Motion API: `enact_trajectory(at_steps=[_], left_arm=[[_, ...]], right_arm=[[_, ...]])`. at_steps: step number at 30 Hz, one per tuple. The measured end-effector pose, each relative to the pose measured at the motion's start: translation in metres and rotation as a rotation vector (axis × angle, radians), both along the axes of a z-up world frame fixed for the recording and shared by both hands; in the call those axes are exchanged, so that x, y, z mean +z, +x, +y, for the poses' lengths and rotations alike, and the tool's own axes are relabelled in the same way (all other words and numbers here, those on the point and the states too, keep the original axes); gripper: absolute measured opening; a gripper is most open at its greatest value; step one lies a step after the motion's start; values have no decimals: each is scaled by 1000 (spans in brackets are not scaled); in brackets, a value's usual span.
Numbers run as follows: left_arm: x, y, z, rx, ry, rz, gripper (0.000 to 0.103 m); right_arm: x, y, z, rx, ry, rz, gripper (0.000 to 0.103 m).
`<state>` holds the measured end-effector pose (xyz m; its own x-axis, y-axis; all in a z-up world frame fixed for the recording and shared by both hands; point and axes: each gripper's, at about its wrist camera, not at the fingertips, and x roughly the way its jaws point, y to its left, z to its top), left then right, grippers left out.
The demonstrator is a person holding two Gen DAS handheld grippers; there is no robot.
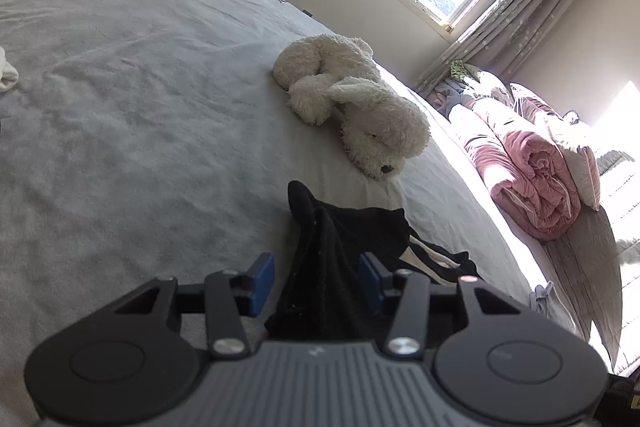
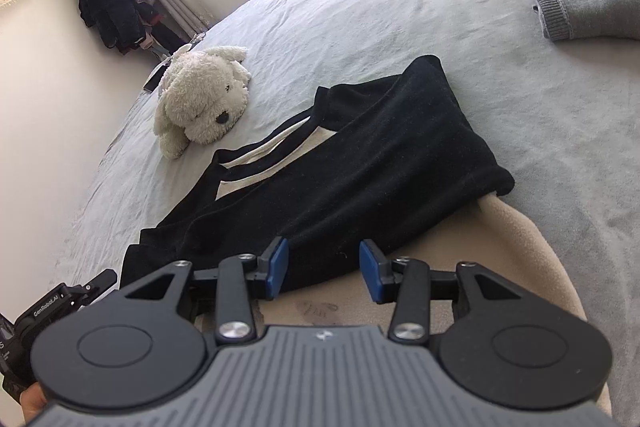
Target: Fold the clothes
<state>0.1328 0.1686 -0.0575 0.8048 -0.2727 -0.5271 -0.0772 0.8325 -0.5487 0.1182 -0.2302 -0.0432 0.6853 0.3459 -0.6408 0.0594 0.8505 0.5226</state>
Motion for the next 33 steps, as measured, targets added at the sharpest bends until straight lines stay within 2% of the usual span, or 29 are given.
enact_trajectory(at_steps=[3, 6, 8, 10, 12, 15, 18, 19, 20, 21, 24, 26, 28, 31, 33], left_arm=[[-6, 10, -4, -3, -9, -7, 44], [-15, 19, -5, 15, -28, 7, 30], [-20, 22, -2, 33, -57, -1, 25], [-23, 24, -2, 35, -68, -6, 10], [-25, 25, -2, 37, -77, -13, 10], [-25, 25, -4, 43, -87, -31, 9], [-24, 25, -7, 48, -84, -52, 8], [-23, 25, -8, 49, -83, -59, 8], [-22, 24, -8, 49, -83, -74, 8], [-21, 22, -9, 50, -83, -92, 8], [-17, 15, -9, 55, -73, -158, 8], [-17, 13, -10, 64, -50, -168, 7], [-18, 12, -10, 73, -25, -171, 7], [-29, 21, -14, 77, 53, -81, 7], [-37, 24, -16, 74, 74, -51, 8]], right_arm=[[9, 0, -6, -9, -50, -46, 45], [11, 7, -14, -30, -129, -93, 45], [8, 18, -22, -43, -161, -127, 45], [2, 35, -31, -60, -195, -156, 45], [-5, 50, -39, -87, -213, -166, 45], [-16, 67, -48, -96, -185, -180, 45], [-28, 79, -48, -106, -199, -181, 37], [-32, 81, -48, -110, -208, -184, 30], [-35, 81, -48, -112, -217, -196, 12], [-37, 80, -48, -117, -229, -211, 6], [-41, 68, -50, -153, -235, -289, 6], [-43, 63, -56, -191, -208, -334, 6], [-45, 65, -64, -229, -190, -315, 6], [-50, 70, -68, -255, -192, -266, 6], [-51, 73, -66, -240, -196, -247, 6]])
